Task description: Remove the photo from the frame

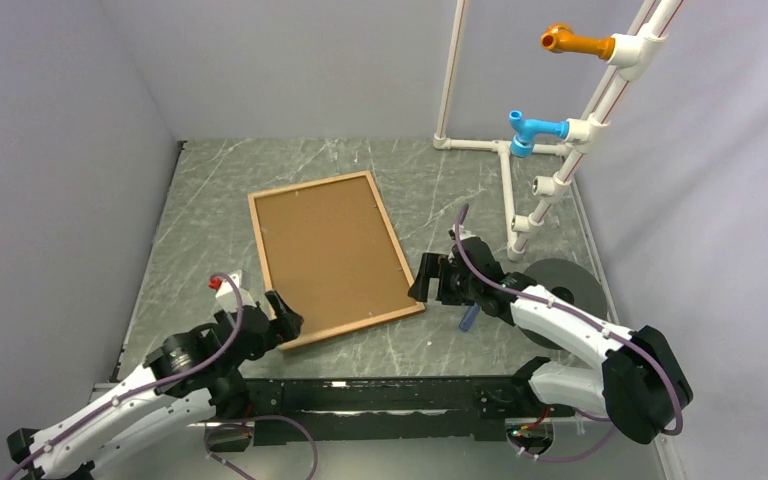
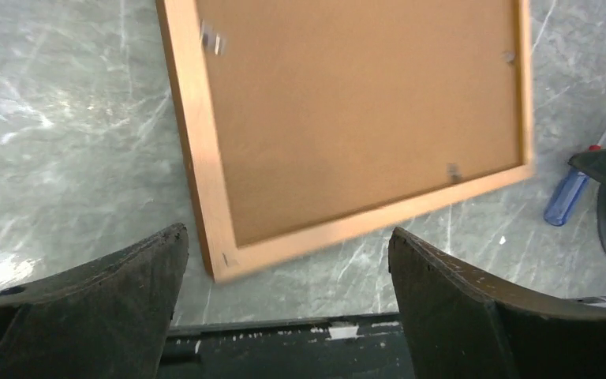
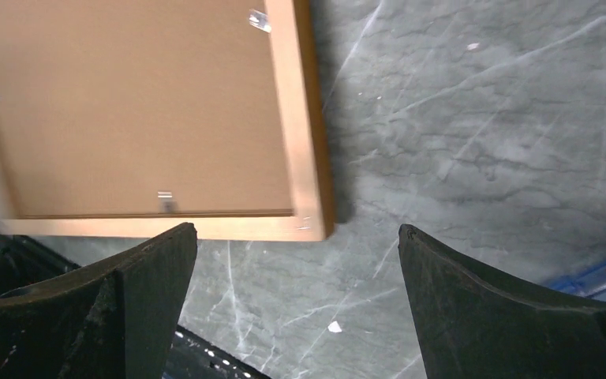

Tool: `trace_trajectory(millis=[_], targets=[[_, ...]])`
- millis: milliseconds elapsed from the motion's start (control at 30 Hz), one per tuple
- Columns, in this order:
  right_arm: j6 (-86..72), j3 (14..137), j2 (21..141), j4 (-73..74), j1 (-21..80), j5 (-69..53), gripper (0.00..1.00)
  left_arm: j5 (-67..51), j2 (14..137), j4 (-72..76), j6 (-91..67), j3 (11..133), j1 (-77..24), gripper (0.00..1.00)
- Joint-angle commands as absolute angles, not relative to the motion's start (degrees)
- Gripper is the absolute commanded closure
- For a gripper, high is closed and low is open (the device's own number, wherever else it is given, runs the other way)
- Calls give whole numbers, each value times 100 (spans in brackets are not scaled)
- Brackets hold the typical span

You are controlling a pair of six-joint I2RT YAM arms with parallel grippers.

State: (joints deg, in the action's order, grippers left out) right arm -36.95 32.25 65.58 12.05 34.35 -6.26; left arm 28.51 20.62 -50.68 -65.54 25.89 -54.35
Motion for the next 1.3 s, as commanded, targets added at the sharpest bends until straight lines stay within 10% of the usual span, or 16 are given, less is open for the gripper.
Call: trace_trajectory(millis=[0, 633, 967, 1133, 1267], targets=[[-3586, 3601, 6486, 1581, 3464, 250, 0, 3157, 1969, -5895, -6611, 3567, -5459, 1], [-6105, 3821, 6828, 4103, 3446, 2825, 8, 2706, 2396, -4435, -4008, 4836, -5459, 1], [-6309, 3091, 7182, 2961, 3445, 2277, 51, 1554, 5748, -4097, -2049, 8040, -5429, 1], [-5791, 3460, 7626, 3047, 3611, 2332, 99, 1153, 6573, -3703, -1564, 8493, -5219, 1], [-5087, 3618, 6930, 2899, 4056, 2740, 100, 54, 6649, -2854, -1725, 7211, -4279, 1]])
